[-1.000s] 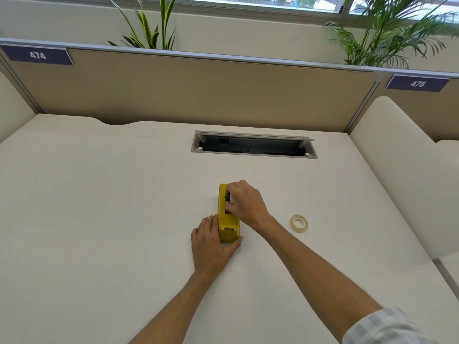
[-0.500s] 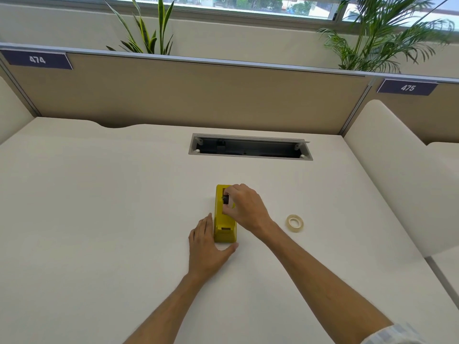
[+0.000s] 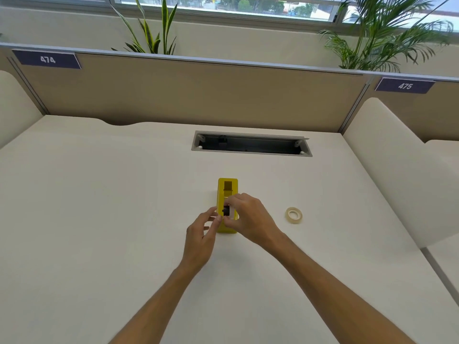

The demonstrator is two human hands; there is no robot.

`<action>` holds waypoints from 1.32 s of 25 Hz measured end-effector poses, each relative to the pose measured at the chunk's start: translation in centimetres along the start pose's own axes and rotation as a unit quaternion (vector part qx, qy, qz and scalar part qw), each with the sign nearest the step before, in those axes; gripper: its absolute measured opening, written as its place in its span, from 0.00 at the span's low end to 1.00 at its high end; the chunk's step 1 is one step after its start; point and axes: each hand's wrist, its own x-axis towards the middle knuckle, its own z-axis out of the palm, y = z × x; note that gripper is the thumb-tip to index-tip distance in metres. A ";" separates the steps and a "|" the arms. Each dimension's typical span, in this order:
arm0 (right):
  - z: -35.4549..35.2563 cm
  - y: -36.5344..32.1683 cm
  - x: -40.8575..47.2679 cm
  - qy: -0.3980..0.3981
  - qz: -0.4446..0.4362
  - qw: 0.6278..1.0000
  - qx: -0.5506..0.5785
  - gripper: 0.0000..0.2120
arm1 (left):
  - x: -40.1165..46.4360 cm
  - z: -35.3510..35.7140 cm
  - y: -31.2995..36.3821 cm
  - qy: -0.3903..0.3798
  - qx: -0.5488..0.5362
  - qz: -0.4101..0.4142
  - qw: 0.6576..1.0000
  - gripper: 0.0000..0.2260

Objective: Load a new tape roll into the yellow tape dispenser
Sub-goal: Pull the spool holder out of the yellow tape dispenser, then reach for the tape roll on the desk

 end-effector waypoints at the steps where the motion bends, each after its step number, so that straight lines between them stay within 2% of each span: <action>1: -0.2 -0.3 -0.5 0.002 0.000 1.000 0.008 0.09 | -0.1 0.1 0.4 -0.006 -0.020 -0.001 1.000 0.10; 5: -0.9 -1.2 -2.0 0.017 -0.006 0.999 0.029 0.10 | -0.6 0.3 1.4 -0.015 -0.068 0.006 0.998 0.12; 10: -1.4 -1.4 -3.4 0.040 -0.001 0.997 0.070 0.10 | -1.4 0.5 2.3 -0.014 -0.124 0.005 0.992 0.10; 19: -1.0 -1.3 -5.3 0.073 0.082 0.954 0.279 0.19 | -2.3 0.2 3.0 -0.021 -0.194 -0.026 0.981 0.08; 21: -1.0 -1.1 -5.6 0.058 0.092 0.951 0.289 0.22 | -2.4 0.3 3.0 -0.020 -0.195 -0.032 0.980 0.08; 24: -1.2 -0.7 -5.9 0.055 0.094 0.951 0.288 0.20 | -2.5 0.3 3.1 -0.023 -0.194 -0.037 0.980 0.09; 33: -1.6 0.8 -6.5 0.100 0.105 0.963 0.226 0.18 | -2.6 1.0 3.8 -0.026 -0.197 -0.045 0.979 0.08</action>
